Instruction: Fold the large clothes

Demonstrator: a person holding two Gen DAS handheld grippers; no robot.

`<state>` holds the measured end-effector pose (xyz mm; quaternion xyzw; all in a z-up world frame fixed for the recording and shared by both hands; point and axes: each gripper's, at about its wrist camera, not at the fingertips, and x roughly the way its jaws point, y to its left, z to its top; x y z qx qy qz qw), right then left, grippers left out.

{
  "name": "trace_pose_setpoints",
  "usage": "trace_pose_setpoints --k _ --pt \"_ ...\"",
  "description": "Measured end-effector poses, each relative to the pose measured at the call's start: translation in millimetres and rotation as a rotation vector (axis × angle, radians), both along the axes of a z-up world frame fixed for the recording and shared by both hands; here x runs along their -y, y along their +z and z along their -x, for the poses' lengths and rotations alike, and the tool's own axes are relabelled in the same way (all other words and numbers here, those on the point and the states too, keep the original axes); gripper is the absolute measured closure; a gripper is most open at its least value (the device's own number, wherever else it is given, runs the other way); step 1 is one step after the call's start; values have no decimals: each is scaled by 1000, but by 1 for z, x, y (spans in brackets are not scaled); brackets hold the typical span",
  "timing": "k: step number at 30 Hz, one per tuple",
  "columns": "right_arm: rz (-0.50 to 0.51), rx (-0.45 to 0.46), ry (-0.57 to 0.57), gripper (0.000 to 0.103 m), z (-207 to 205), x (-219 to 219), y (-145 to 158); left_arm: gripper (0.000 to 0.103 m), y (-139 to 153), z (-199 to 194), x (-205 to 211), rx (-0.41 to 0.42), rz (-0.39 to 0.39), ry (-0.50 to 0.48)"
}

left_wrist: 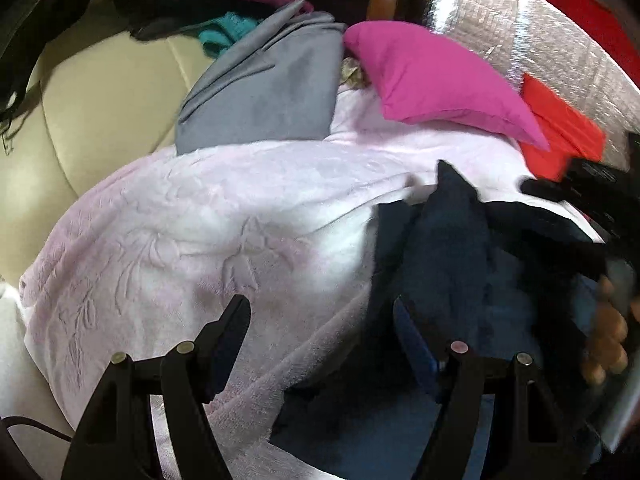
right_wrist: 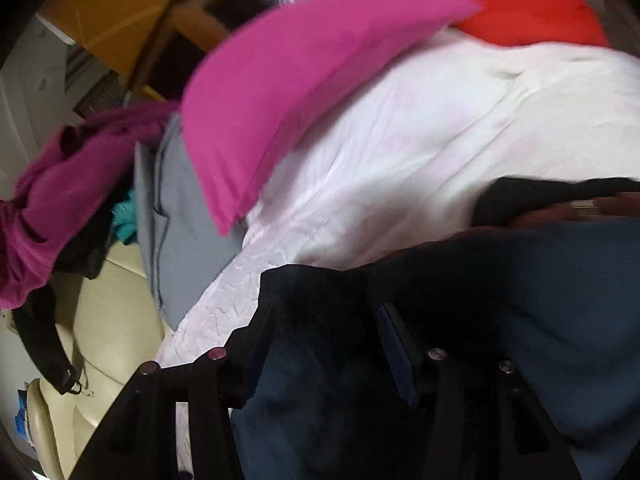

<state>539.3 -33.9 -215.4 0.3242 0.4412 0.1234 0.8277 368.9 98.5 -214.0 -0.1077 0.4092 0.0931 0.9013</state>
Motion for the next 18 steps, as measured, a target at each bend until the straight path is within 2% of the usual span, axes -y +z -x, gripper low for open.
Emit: trace_pose_setpoints --k 4,7,10,15,18 --pt "111 31 -61 46 71 48 21 28 12 11 17 54 -44 -47" --pt "230 40 -125 46 137 81 27 28 18 20 30 86 -65 -82" --pt "298 40 -176 46 192 100 26 28 23 31 46 117 -103 -120" --pt "318 11 -198 46 251 114 12 28 28 41 68 159 -159 -174" --pt "277 -16 -170 46 256 116 -1 28 26 46 82 171 -193 -204"
